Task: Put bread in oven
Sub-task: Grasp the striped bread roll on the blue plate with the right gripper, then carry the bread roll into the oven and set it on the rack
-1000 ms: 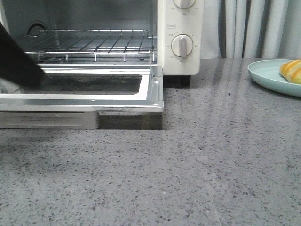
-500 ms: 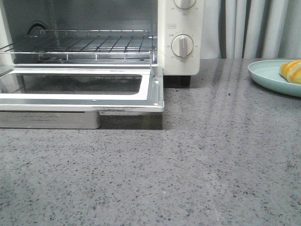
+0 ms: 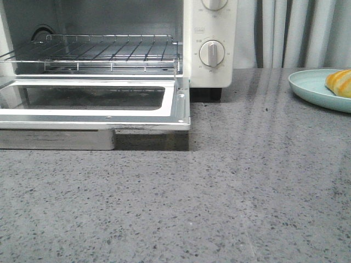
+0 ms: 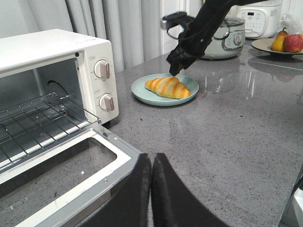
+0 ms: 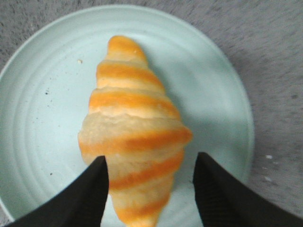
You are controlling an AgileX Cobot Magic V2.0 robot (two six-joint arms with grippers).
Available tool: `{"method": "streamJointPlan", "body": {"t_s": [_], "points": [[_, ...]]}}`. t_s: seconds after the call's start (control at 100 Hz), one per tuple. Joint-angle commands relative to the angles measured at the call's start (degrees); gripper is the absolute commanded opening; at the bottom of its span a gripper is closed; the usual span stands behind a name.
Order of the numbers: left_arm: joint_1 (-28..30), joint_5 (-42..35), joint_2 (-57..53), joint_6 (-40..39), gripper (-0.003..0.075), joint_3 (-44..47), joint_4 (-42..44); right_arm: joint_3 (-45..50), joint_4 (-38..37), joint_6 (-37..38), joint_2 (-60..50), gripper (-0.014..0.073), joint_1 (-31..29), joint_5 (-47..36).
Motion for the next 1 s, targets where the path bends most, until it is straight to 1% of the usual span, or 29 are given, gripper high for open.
{"method": "streamJointPlan", "body": {"t_s": [0.0,0.13,0.18,0.22,0.25,0.29,0.3,0.32,0.33,0.34,0.35,0.37,0.48,0.53,0.61,0.71,0.78,0.85,0.9,0.99], "points": [[0.14,-3.29,0.7,-0.71,-0.0022,-1.25,-2.35,-1.92,0.91,0.11,1.36,0.0355,-0.41,-3.52],[0.14,-3.29,0.7,-0.8,-0.0022,-1.25,-2.35,-1.92,2.38,0.11,5.18,0.0353,-0.41,-3.52],[0.14,-3.29,0.7,-0.8,-0.0022,-1.25,-2.35,-1.92,3.25,0.11,6.46,0.0336,-0.41,-3.41],[0.14,-3.29,0.7,-0.8,-0.0022,-1.25,-2.35,-1.92,3.95,0.11,7.44,0.0304,-0.41,-3.3],[0.14,-3.29,0.7,-0.8,-0.0022,-1.25,-2.35,-1.92,4.48,0.11,8.0,0.0267,-0.41,-2.99],[0.14,-3.29,0.7,-0.8,-0.0022,-1.25,-2.45,-1.92,5.34,0.11,8.61,0.0178,-0.41,-2.85],[0.14,-3.29,0.7,-0.8,-0.0022,-1.25,-2.45,-1.92,5.51,0.11,8.76,0.014,-0.41,-2.7],[0.14,-3.29,0.7,-0.8,-0.0022,-1.25,-2.45,-1.92,6.19,0.11,8.74,0.0097,-0.41,-2.6],[0.14,-3.29,0.7,-0.8,-0.0022,-1.25,-2.45,-1.92,6.43,0.11,8.74,0.0049,-0.41,-2.61],[0.14,-3.29,0.7,-0.8,-0.0022,-1.25,-2.45,-1.92,6.99,0.11,8.74,0.0024,-0.41,-2.61],[0.14,-3.29,0.7,-0.8,-0.0022,-1.25,-2.45,-1.92,7.51,0.11,8.74,-0.0026,-0.41,-2.72],[0.14,-3.29,0.7,-0.8,-0.0022,-1.25,-2.45,-1.92,8.02,0.11,8.58,-0.0074,-0.41,-2.94],[0.14,-3.29,0.7,-0.8,-0.0022,-1.25,-2.45,-2.18,9.75,0.0,5.06,-0.0065,0.06,-7.04],[0.14,-3.29,0.7,-0.8,-0.0022,-1.25,-2.45,-2.18,9.75,0.0,1.82,-0.0065,0.79,-10.47],[0.14,-3.29,0.7,-0.8,-0.0022,-1.25,-2.45,-3.6,9.75,0.0,-4.85,-0.0065,2.87,-13.62],[0.14,-4.07,0.7,-0.8,-0.0022,-1.25,-2.45,-7.86,9.63,-0.99,-11.7,-0.0065,8.14,-15.97],[0.14,-4.79,0.7,-0.8,-0.0022,-1.25,-2.45,-11.86,9.63,-3.06,-14.88,-0.0065,13.93,-17.44],[0.14,-5.95,0.7,-0.8,-0.0022,-1.25,-2.45,-16.0,9.63,-5.78,-15.93,-0.0065,21.13,-18.48],[0.14,-6.91,0.7,-0.8,-0.0022,-1.25,-2.45,-19.13,9.36,-8.42,-15.8,-0.0065,27.44,-18.25],[0.14,-8.38,0.7,-0.8,-0.0022,-1.25,-2.34,-21.89,8.57,-11.46,-14.18,-0.0065,36.74,-18.12]]}}
